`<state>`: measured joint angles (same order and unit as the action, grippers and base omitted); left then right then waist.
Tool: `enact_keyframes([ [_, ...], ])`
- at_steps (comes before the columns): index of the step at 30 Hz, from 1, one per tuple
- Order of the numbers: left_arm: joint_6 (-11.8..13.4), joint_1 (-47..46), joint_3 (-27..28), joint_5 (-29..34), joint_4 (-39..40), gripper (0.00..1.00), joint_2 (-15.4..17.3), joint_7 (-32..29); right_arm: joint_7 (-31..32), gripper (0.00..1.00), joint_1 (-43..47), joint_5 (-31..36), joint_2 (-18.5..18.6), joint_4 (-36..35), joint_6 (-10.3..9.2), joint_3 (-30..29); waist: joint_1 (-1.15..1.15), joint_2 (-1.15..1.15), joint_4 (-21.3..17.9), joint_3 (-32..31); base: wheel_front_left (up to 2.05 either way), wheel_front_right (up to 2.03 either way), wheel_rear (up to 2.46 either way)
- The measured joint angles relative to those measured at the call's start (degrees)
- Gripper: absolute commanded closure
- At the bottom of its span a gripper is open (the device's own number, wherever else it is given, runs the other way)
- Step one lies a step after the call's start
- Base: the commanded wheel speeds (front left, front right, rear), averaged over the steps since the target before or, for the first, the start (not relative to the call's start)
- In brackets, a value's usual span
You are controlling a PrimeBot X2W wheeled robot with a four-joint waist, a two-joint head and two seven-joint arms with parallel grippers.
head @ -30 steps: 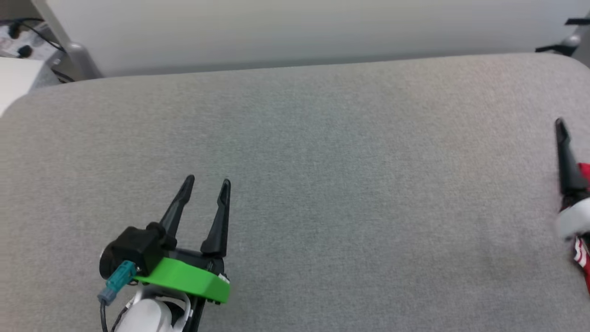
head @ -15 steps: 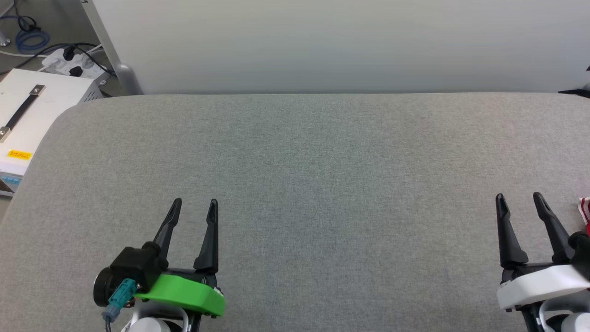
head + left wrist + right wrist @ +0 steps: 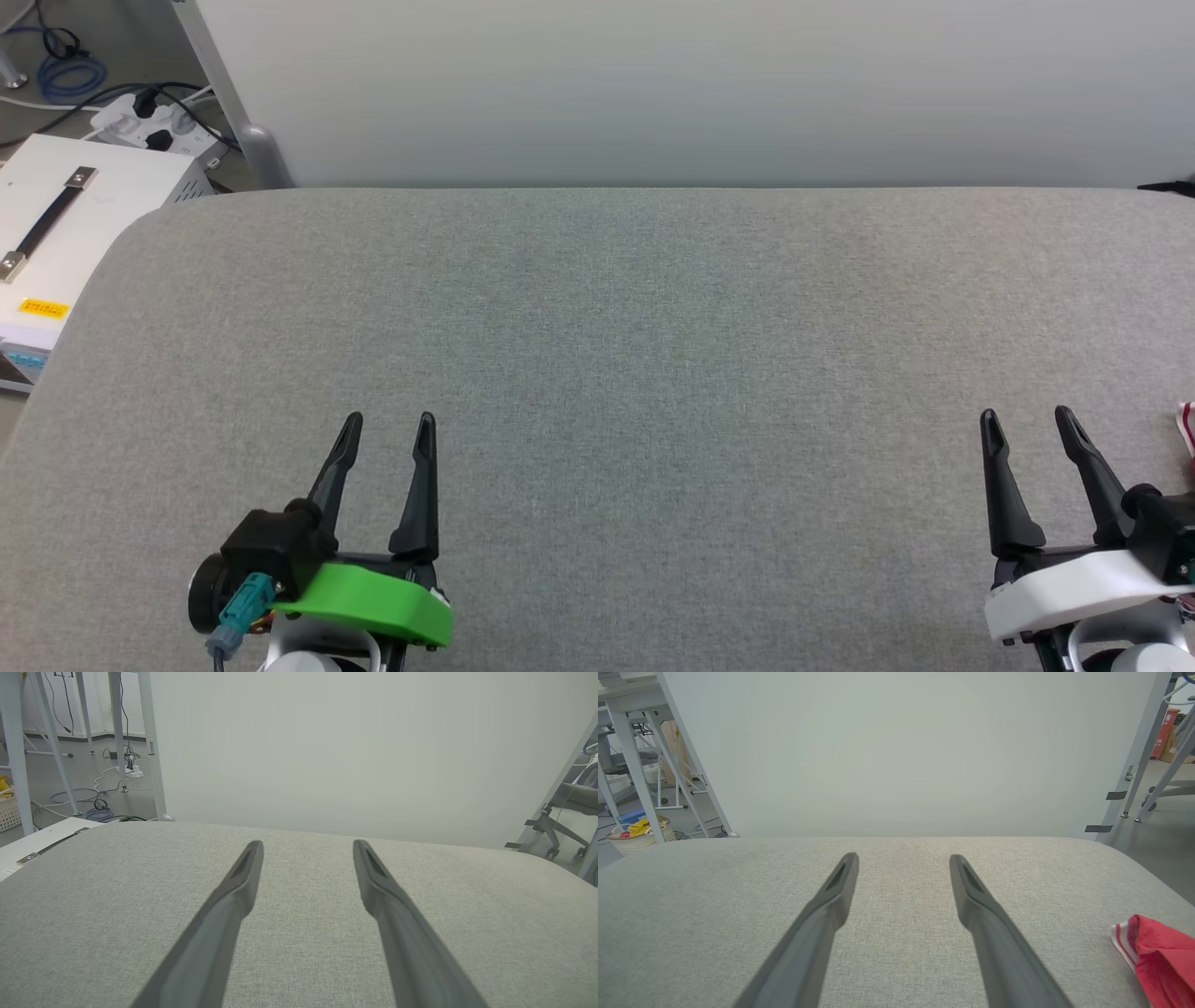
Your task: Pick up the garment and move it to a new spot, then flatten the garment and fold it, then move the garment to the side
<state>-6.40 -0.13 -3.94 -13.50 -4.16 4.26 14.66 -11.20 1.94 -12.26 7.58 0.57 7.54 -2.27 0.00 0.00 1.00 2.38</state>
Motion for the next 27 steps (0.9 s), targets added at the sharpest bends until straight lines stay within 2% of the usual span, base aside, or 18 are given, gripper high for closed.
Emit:
enact_keyframes([
  [18,-0.5,0.0,1.3,0.1,-0.4,0.0,-0.8,0.0,-0.1,0.0,0.0,0.0,0.0,0.5,0.0,0.5,0.0,0.0,-0.1,0.0,0.0,0.0,0.0],
  [19,-0.6,0.0,1.3,0.1,-0.4,1.0,-0.8,0.0,-0.1,1.0,0.0,0.0,0.0,0.5,0.0,0.5,0.0,0.0,-0.1,0.0,0.0,0.0,0.0],
  [27,-0.4,0.0,1.1,0.2,-0.5,1.0,-0.7,-0.6,0.3,1.0,0.0,0.0,0.0,0.5,0.0,0.5,0.0,0.0,-0.2,-0.1,0.0,0.0,0.0],
])
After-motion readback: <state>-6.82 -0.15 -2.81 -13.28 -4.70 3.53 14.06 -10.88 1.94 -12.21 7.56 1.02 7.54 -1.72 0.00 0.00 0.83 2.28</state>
